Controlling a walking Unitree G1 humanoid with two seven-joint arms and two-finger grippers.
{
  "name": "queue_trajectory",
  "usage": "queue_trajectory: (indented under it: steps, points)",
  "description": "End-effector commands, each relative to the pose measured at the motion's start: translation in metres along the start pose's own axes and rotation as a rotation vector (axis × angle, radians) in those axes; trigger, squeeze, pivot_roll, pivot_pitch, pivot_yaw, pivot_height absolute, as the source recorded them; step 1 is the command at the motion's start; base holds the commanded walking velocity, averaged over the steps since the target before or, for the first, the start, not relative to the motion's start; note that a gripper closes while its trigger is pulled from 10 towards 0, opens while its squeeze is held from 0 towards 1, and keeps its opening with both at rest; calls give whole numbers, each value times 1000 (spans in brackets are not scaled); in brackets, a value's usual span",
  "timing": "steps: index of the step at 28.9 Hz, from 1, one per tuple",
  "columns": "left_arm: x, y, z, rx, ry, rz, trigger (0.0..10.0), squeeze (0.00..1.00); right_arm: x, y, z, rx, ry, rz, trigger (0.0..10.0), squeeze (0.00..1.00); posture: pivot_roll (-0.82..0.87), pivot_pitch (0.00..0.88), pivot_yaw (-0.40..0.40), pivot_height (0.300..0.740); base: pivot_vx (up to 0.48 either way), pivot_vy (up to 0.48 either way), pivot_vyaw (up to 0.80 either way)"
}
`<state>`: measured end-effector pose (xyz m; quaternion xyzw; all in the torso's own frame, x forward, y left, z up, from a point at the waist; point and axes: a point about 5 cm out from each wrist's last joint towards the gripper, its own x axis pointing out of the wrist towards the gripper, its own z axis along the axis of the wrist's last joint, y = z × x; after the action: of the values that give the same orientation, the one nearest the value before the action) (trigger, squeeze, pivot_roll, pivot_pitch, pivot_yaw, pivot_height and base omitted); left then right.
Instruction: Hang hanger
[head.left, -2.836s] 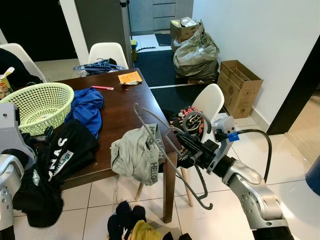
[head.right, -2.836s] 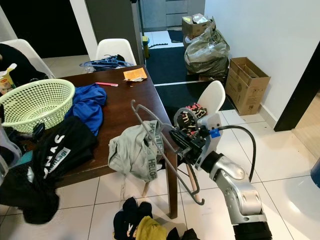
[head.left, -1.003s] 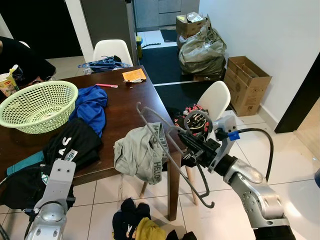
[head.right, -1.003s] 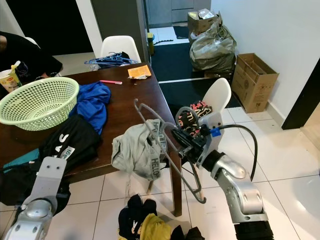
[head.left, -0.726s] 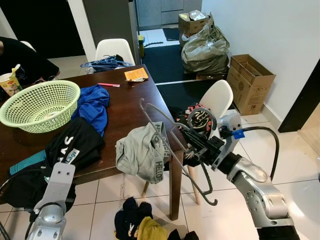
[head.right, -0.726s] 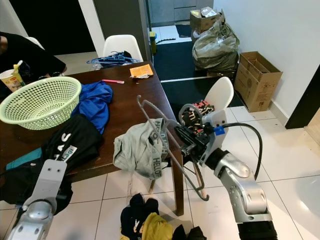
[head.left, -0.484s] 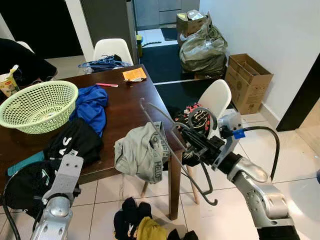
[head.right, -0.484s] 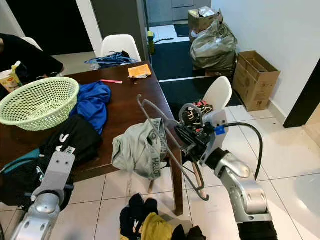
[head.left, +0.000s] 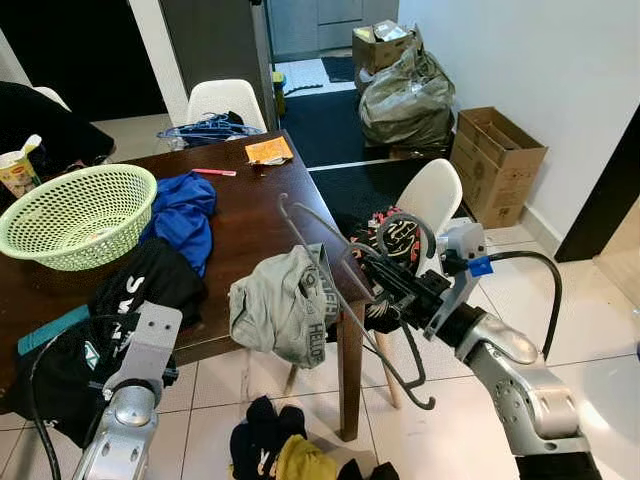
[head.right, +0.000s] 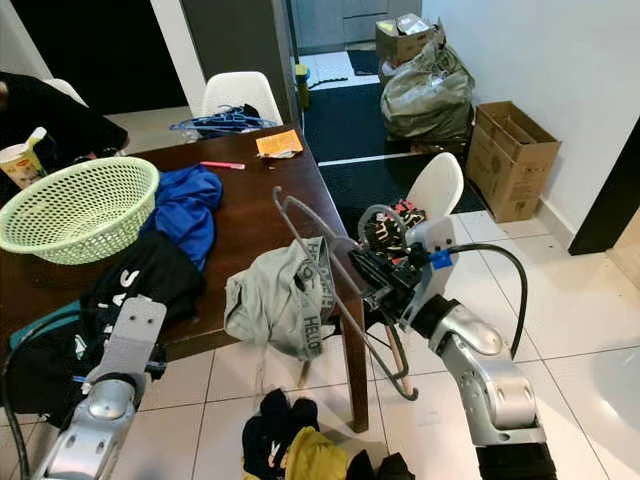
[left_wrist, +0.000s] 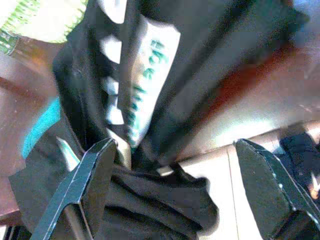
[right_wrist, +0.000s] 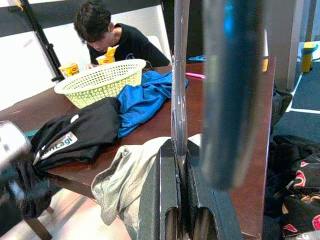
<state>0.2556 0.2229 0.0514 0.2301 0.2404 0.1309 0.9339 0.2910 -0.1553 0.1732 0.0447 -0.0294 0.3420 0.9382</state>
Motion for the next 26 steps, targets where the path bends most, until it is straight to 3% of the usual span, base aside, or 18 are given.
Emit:
queue_trajectory:
  steps: [1, 4, 10, 16, 19, 26]
  points:
    - [-2, -9, -17, 11, 75, -44, 10000, 0, 0, 3, 2, -2, -7, 8, 10000, 0, -40, 57, 92, 740, 0, 0, 0]
    - [-2, -19, -23, 39, 85, -80, 10000, 0, 0, 2, 3, -2, -8, 7, 10000, 0, -39, 58, 93, 740, 0, 0, 0]
    - [-1, -21, -27, 66, 96, -78, 10000, 0, 0, 2, 3, -2, -8, 6, 10000, 0, -39, 58, 94, 740, 0, 0, 0]
    - [1, -12, -23, 78, 69, -16, 10000, 0, 0, 1, 3, 0, -8, 2, 10000, 0, -38, 58, 96, 740, 0, 0, 0]
    - [2, 3, -13, 87, 6, 82, 10000, 0, 0, 1, 3, 3, -7, -1, 10000, 0, -38, 58, 96, 740, 0, 0, 0]
    - [-5, 9, -8, 149, -47, 130, 10000, 0, 0, 0, 3, 5, -6, 0, 10000, 0, -32, 62, 93, 740, 0, 0, 0]
